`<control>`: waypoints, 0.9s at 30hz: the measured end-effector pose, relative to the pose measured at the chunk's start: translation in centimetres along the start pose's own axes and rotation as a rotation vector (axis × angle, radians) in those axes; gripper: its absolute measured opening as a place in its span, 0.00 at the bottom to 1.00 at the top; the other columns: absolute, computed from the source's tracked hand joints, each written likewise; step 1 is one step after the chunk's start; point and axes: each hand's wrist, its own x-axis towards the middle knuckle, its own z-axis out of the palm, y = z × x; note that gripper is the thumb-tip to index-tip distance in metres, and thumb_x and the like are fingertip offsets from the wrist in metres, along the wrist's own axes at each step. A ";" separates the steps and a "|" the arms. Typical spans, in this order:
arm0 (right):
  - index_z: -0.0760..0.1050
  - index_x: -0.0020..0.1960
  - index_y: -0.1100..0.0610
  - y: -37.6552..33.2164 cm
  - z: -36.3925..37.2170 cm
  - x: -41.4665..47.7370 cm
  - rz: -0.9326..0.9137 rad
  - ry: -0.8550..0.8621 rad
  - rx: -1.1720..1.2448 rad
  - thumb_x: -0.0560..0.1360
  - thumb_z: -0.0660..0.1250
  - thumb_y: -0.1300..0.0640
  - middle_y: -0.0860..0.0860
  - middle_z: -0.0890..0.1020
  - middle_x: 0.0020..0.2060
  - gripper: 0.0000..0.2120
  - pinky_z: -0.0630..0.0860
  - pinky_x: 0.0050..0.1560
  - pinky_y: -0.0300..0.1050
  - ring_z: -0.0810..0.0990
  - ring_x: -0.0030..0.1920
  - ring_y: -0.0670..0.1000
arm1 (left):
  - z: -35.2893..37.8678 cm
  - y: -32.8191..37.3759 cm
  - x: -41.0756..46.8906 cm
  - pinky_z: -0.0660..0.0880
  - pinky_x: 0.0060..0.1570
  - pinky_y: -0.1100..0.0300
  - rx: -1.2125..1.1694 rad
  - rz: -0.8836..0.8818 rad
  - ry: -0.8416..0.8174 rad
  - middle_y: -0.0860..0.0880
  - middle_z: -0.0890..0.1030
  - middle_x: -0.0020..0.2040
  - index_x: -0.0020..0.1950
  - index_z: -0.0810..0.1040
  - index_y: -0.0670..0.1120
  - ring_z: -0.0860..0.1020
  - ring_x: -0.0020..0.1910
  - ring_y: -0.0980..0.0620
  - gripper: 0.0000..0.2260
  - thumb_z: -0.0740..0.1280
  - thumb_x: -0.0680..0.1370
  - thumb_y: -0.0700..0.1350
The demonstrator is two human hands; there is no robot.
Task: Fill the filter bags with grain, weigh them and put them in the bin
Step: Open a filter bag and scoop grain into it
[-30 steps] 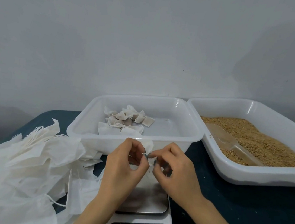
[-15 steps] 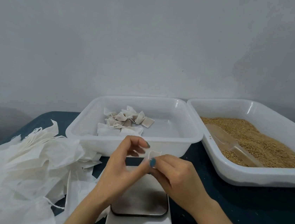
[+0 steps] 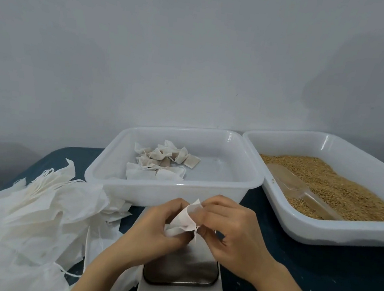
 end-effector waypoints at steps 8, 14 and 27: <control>0.83 0.52 0.51 0.8 -1.7 1.1 0.111 0.080 0.040 0.79 0.67 0.47 0.42 0.83 0.48 0.10 0.78 0.49 0.43 0.80 0.51 0.43 | 0.6 -1.0 0.7 0.69 0.35 0.65 0.078 0.011 0.172 0.57 0.77 0.36 0.44 0.73 0.59 0.72 0.34 0.60 0.06 0.65 0.69 0.57; 0.81 0.52 0.45 4.7 -6.4 3.2 0.612 0.083 -0.389 0.78 0.62 0.52 0.42 0.83 0.47 0.09 0.74 0.43 0.46 0.78 0.50 0.48 | 0.7 -1.3 0.6 0.69 0.34 0.69 0.071 -0.001 0.210 0.58 0.76 0.36 0.44 0.73 0.58 0.71 0.33 0.61 0.07 0.65 0.68 0.55; 0.75 0.58 0.57 11.2 -11.5 0.7 1.357 -0.750 -0.710 0.82 0.57 0.51 0.55 0.79 0.52 0.13 0.75 0.58 0.51 0.78 0.53 0.57 | 1.0 -1.7 0.7 0.71 0.35 0.69 0.114 0.032 0.204 0.60 0.77 0.37 0.45 0.73 0.62 0.73 0.33 0.61 0.08 0.65 0.67 0.56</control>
